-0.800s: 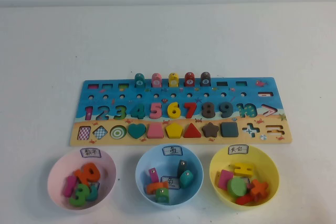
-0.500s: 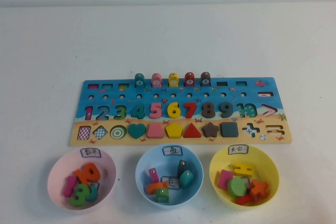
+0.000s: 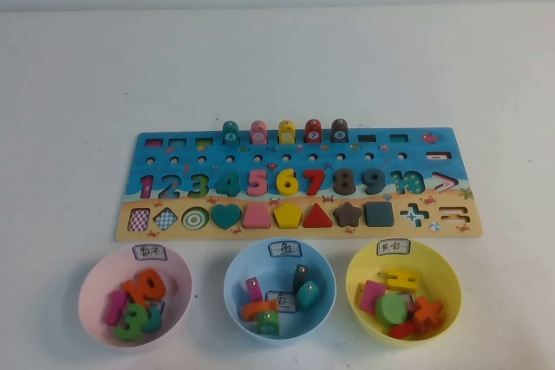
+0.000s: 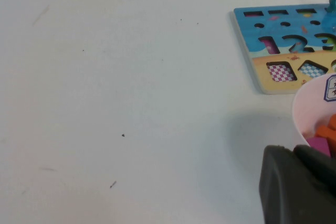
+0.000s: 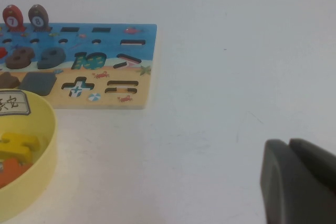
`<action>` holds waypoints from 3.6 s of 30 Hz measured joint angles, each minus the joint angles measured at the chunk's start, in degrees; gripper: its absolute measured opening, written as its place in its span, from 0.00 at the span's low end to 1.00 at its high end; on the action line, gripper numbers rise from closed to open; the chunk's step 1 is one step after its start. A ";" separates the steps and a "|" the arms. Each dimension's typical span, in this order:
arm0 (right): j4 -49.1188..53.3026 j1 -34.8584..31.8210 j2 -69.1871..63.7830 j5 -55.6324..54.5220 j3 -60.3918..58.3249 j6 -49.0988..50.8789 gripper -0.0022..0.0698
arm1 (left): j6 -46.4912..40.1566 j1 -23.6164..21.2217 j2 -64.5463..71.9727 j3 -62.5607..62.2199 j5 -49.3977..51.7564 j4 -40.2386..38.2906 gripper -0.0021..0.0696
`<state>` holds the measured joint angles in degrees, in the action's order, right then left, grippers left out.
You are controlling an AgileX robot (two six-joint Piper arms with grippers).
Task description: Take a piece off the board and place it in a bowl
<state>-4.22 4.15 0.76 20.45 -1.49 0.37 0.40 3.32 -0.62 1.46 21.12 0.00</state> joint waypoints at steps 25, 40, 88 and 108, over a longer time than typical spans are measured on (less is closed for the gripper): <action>-31.71 0.00 0.00 -13.08 0.00 0.00 0.01 | 0.00 0.00 0.00 0.00 0.09 0.00 0.02; -39.34 0.00 -2.65 -3.05 3.08 0.00 0.01 | 0.00 0.00 0.00 0.00 0.09 0.00 0.02; -7.87 22.20 -106.08 40.12 85.39 -1.17 0.26 | 0.00 0.00 0.00 0.00 0.09 0.00 0.02; -13.31 22.20 -110.02 39.56 87.42 -65.07 0.39 | 0.00 0.00 0.00 0.00 0.09 0.00 0.02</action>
<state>-17.53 26.35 -109.26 60.01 85.93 -64.69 0.40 3.32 -0.62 1.46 21.21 0.00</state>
